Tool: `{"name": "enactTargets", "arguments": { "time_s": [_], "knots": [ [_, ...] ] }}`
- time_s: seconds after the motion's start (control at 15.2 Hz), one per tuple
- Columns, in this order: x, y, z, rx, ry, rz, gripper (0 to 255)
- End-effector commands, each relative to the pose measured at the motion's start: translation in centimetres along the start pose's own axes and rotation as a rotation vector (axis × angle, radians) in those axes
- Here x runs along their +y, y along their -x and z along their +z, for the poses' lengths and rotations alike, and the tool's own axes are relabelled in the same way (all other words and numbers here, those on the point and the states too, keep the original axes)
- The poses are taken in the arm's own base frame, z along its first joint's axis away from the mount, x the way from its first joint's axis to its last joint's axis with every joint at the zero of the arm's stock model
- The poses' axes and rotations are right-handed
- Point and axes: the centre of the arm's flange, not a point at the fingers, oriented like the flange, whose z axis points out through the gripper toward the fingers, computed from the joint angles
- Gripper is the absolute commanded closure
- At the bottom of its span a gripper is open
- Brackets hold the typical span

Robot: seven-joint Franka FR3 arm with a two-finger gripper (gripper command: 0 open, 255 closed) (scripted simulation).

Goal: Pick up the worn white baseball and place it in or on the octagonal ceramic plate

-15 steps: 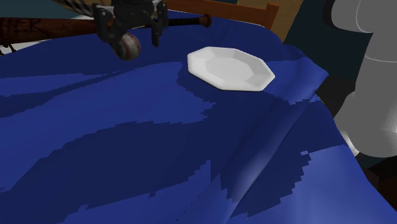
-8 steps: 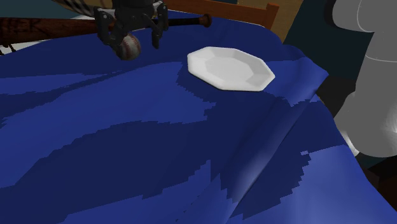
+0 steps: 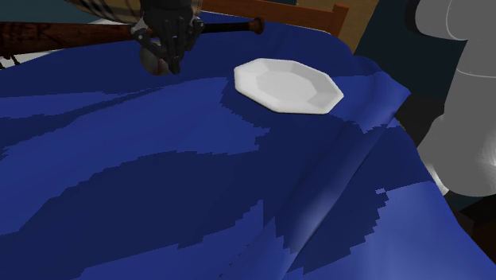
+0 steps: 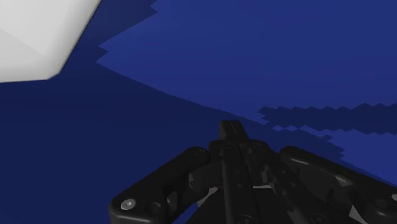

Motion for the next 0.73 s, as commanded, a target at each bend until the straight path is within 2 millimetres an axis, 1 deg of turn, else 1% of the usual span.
{"name": "enactTargets", "arguments": {
  "time_s": [0.0,0.07,0.13,0.4,0.46,0.66],
  "knots": [
    [0.0,0.0,0.0,0.000,0.000,0.000,255],
    [0.0,0.0,0.0,0.000,0.000,0.000,255],
    [0.0,0.0,0.0,0.000,0.000,0.000,0],
    [2.3,-3.7,-2.4,0.066,-0.147,-0.097,0],
    [2.5,-4.0,-2.5,0.070,-0.157,-0.103,0],
    [2.2,-4.1,-1.0,0.070,-0.157,-0.103,0]
  ]
}}
